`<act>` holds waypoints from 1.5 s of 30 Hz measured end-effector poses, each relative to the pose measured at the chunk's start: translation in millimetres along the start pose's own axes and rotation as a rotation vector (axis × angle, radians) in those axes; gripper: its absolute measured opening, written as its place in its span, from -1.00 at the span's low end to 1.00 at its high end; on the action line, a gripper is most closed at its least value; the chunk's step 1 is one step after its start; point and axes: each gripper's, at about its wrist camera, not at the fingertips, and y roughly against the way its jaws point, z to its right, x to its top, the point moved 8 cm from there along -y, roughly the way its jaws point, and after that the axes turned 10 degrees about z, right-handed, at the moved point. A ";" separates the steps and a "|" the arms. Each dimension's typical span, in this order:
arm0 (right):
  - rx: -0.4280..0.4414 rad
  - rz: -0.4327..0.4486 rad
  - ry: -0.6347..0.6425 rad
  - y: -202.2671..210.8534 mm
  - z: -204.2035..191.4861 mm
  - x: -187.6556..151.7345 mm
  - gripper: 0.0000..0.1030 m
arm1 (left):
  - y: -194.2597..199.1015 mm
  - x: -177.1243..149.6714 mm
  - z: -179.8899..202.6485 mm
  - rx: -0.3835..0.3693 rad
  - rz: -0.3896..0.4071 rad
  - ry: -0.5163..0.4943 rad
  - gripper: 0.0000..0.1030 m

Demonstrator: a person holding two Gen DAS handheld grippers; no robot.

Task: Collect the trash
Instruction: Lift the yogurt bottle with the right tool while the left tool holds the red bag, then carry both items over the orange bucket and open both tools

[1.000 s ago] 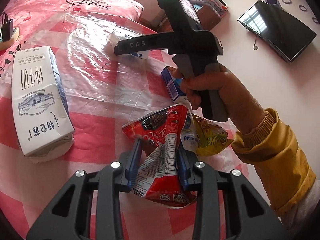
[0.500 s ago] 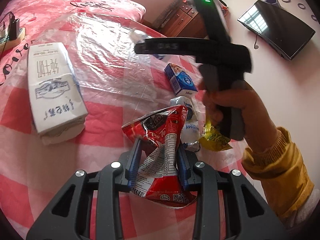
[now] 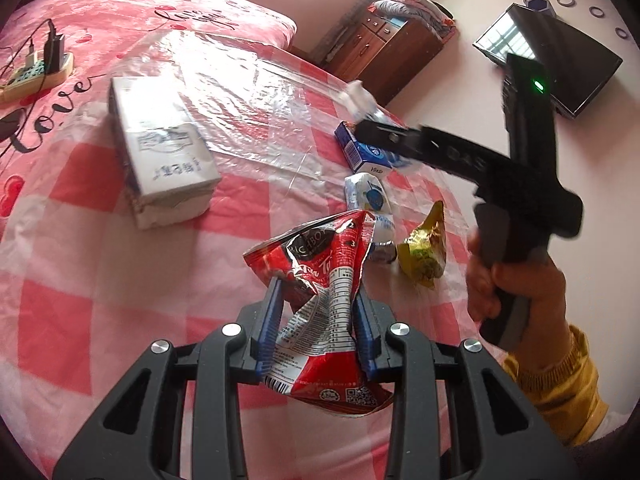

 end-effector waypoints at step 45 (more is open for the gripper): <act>0.086 -0.077 -0.072 51.9 -89.0 -121.2 0.46 | 54.6 -40.5 -52.6 0.287 0.073 -0.130 0.02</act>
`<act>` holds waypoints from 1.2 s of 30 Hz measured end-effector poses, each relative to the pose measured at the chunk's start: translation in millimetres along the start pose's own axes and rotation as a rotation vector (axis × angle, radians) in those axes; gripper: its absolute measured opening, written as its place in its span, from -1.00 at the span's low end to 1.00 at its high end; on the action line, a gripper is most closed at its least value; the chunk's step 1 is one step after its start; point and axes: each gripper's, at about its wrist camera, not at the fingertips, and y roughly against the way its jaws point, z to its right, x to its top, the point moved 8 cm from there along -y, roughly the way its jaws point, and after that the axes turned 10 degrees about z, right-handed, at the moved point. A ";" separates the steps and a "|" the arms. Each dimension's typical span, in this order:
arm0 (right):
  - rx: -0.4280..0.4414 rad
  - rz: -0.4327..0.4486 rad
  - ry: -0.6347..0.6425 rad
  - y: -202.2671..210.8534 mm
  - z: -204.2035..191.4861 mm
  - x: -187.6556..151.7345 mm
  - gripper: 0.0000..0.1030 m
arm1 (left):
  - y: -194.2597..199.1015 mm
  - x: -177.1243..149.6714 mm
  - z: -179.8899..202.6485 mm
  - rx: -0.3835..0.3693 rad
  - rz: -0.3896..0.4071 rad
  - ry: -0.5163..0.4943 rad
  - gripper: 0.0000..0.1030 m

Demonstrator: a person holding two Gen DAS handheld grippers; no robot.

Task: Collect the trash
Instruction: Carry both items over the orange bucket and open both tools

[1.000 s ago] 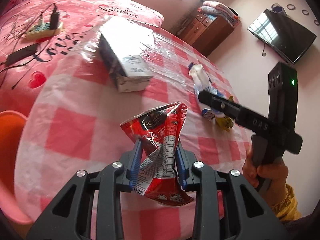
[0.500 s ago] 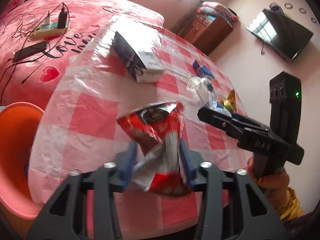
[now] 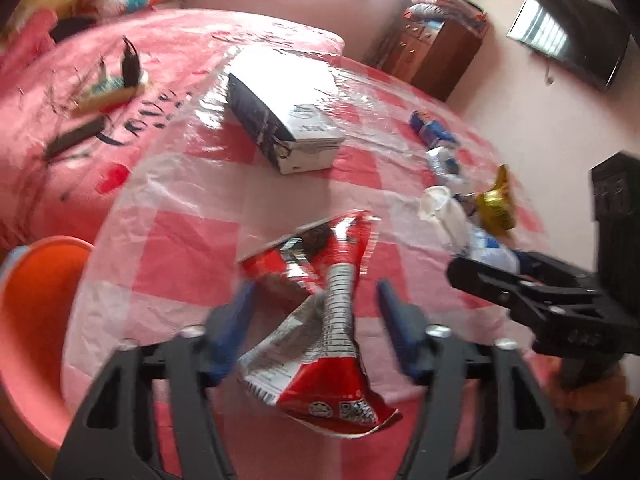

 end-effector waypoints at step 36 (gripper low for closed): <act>0.336 -0.128 0.322 -54.1 -226.7 10.2 0.46 | 97.1 -27.1 -222.5 0.242 0.109 0.388 -0.15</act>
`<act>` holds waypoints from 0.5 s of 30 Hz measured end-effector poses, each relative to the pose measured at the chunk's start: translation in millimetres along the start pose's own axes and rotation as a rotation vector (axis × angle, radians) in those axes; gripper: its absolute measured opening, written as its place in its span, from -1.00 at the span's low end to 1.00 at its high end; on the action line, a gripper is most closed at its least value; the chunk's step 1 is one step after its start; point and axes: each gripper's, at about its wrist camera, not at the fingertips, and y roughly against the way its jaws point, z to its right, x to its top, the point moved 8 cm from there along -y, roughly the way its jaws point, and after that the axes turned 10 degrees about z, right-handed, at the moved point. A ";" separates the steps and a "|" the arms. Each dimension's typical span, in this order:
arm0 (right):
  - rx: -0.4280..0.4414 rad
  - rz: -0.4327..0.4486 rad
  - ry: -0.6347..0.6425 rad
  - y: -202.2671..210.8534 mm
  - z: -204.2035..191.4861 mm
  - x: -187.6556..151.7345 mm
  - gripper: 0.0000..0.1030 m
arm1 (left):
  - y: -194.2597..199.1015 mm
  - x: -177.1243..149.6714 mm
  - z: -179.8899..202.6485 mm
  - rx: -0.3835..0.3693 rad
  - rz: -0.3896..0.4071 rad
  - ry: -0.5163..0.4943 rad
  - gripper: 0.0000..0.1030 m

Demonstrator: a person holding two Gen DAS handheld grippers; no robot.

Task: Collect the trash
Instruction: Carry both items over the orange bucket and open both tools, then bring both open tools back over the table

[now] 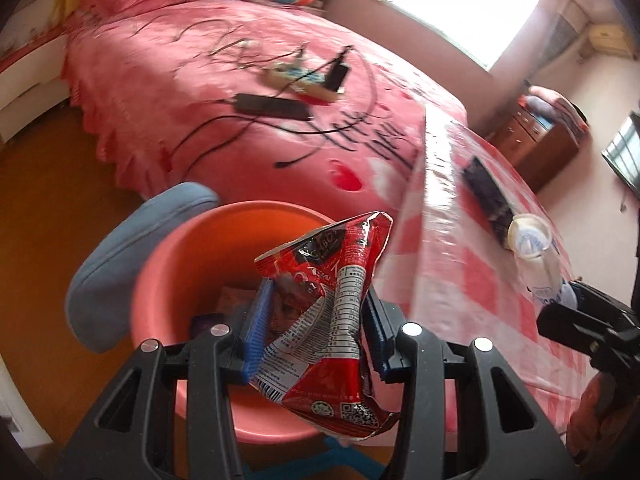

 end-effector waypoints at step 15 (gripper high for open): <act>0.016 0.032 -0.122 -35.0 0.2 1.7 0.74 | -20.5 -2.5 -50.6 0.087 0.011 0.074 0.51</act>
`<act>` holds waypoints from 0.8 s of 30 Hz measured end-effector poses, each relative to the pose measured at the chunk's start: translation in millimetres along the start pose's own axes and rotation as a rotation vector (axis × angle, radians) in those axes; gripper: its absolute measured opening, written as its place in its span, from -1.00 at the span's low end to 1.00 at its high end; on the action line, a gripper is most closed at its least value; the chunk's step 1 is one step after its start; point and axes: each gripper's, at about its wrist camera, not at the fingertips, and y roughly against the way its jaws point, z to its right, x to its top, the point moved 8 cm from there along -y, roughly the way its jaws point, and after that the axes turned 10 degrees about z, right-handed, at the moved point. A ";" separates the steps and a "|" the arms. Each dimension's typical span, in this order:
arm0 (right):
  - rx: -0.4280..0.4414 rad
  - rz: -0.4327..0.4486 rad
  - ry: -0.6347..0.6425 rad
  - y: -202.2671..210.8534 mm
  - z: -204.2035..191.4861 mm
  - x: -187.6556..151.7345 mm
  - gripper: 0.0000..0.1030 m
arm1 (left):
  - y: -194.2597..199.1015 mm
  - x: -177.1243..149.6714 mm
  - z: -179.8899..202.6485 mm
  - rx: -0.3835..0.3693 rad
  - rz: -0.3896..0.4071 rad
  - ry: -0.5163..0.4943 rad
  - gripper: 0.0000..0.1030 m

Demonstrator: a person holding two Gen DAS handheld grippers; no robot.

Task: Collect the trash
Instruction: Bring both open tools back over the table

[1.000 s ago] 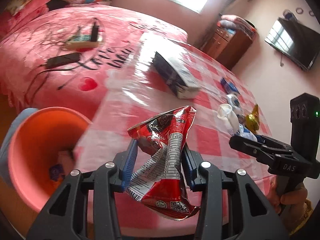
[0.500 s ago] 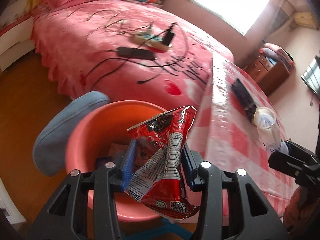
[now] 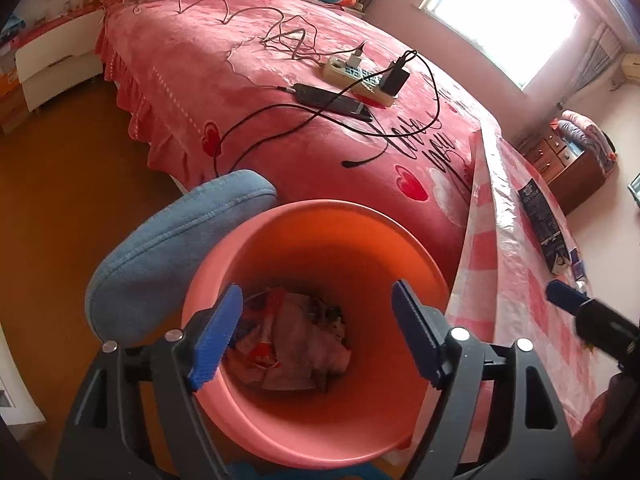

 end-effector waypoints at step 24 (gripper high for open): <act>-0.144 0.192 -0.078 75.6 62.6 -32.9 0.74 | 23.0 3.7 65.4 -0.090 0.042 -0.150 0.62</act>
